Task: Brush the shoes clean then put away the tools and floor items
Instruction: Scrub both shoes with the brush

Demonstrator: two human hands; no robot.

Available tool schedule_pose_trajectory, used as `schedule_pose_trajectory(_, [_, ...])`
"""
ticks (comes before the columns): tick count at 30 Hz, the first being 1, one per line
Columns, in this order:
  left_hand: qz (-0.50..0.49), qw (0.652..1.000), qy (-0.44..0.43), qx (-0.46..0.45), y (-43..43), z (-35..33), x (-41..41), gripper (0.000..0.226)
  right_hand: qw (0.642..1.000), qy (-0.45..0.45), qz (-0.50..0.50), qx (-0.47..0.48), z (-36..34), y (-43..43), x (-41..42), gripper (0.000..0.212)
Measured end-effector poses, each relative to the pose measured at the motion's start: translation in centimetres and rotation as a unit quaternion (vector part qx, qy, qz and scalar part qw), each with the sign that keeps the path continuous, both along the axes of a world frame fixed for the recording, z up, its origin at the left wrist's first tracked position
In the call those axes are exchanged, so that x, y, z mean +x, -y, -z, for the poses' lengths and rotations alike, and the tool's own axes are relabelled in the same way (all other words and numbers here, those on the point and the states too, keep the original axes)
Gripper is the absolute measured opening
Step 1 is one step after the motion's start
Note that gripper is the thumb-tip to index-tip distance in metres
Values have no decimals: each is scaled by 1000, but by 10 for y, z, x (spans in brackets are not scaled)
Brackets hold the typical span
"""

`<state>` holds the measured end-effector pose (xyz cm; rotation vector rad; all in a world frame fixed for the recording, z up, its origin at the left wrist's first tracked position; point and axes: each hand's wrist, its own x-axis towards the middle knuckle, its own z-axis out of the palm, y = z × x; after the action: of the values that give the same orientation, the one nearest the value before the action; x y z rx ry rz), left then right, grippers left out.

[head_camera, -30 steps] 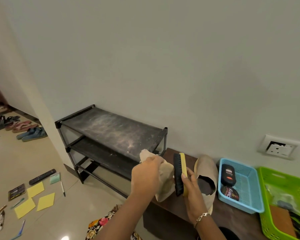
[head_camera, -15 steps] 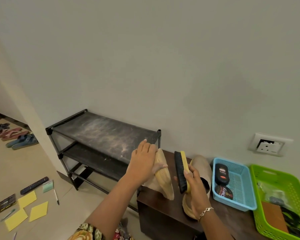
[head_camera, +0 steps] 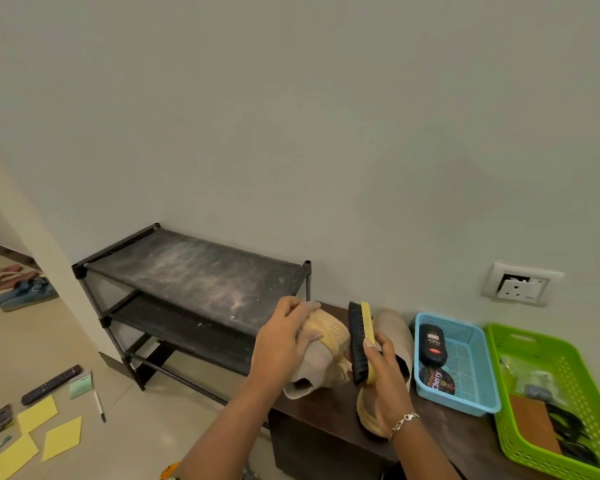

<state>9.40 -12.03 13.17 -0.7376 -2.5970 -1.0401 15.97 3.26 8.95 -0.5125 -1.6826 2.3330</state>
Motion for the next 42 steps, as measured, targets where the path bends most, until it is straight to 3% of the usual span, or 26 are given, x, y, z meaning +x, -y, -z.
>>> schedule_pose_trajectory(3, [76,997,-2,7,10,4,-4,37,1000,5,12,1,-1,-3,-8,27])
schedule_pose_trajectory(6, [118,991,-30,-50,17,1,-10,39,999,16,12,25,-2,-8,-18,23])
schedule_pose_trajectory(10, [129,984,-110,-60,16,4,-15,37,999,12,-16,50,-3,-7,-27,19])
schedule_pose_trajectory(17, [60,997,-50,-8,13,1,-24,42,992,-37,-22,117,-1,17,-17,24])
schedule_pose_trajectory(20, [39,999,-34,-5,9,-1,-30,44,967,-93,-40,234,-9,32,-19,33])
schedule_pose_trajectory(22, [26,999,-17,12,8,-2,-33,43,933,-102,-41,344,-7,38,-24,49])
schedule_pose_trajectory(24, [15,1000,3,20,10,-2,-37,42,913,-97,-42,393,1,36,-29,53])
schedule_pose_trajectory(28, [4,999,24,23,15,-4,-40,44,971,1,-49,236,14,25,-37,44])
schedule_pose_trajectory(30, [6,999,32,11,16,-7,-42,44,980,11,-53,191,11,32,-37,44])
schedule_pose_trajectory(33, [21,999,34,1,19,-12,-47,44,963,-84,-47,250,-3,56,-32,42])
schedule_pose_trajectory(36, [61,996,56,-36,25,-14,-49,54,940,-111,-51,318,2,62,-34,50])
schedule_pose_trajectory(39, [86,985,83,-124,31,-16,-49,87,965,-72,-41,250,5,48,-39,35])
schedule_pose_trajectory(42, [83,979,60,-175,30,-17,-46,103,969,-67,-42,236,4,44,-40,35])
